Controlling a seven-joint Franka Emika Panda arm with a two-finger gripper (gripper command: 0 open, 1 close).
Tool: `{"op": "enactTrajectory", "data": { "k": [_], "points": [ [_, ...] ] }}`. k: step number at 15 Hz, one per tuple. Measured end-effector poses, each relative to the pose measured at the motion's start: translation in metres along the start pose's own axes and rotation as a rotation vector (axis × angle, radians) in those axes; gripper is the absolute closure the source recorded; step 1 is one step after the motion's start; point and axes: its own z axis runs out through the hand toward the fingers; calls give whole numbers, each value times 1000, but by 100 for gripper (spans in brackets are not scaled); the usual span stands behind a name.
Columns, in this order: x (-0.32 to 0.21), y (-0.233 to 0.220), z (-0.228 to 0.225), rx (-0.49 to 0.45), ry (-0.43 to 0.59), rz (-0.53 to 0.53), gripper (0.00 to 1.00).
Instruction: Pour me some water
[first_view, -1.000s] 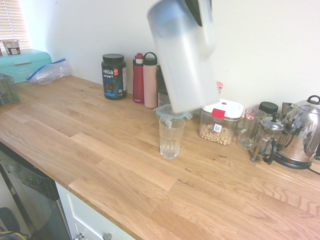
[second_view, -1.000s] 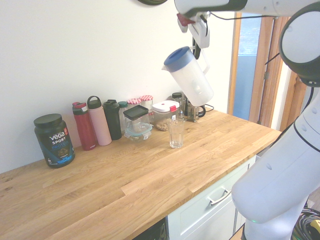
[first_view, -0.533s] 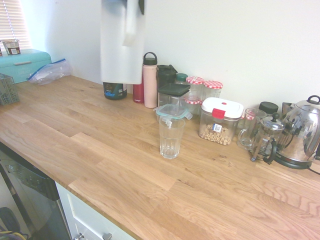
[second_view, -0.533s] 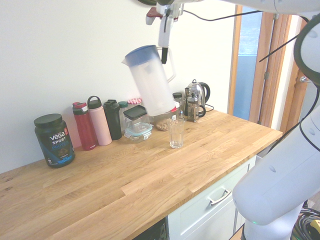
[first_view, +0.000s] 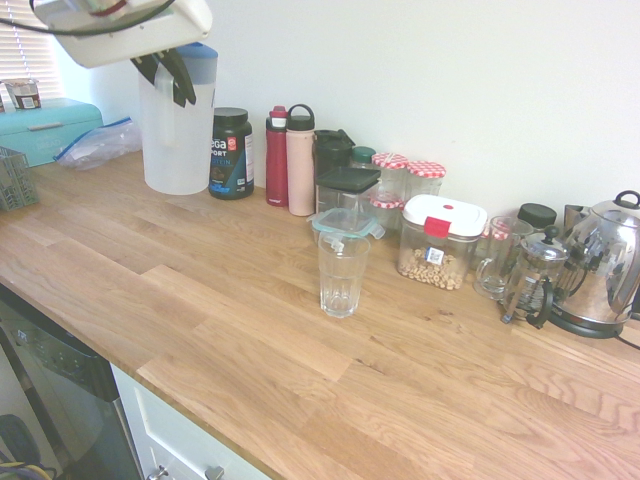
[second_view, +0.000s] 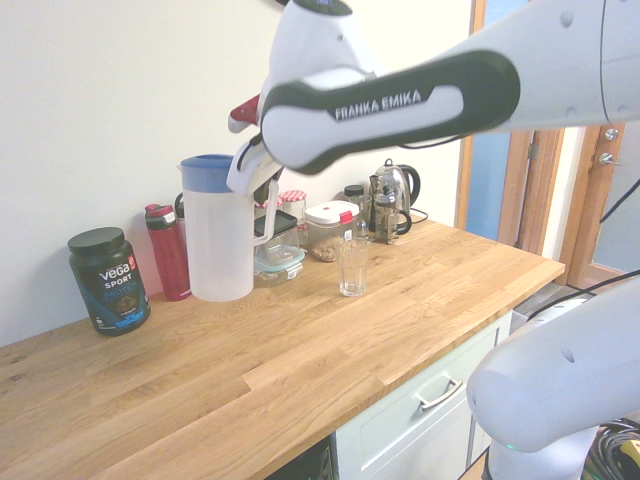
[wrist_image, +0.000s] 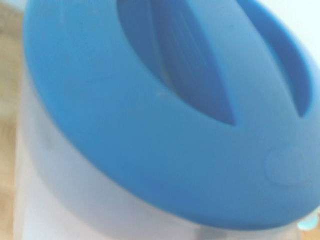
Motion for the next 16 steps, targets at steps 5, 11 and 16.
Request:
{"op": "enactTrajectory", "data": {
  "k": [5, 11, 16],
  "points": [
    [-43, 1, 46, -126, 169, -21, 100],
    [-57, -1, 67, -194, 127, -24, 100],
    [-61, -5, 99, -204, 70, -4, 100]
  ]
}}
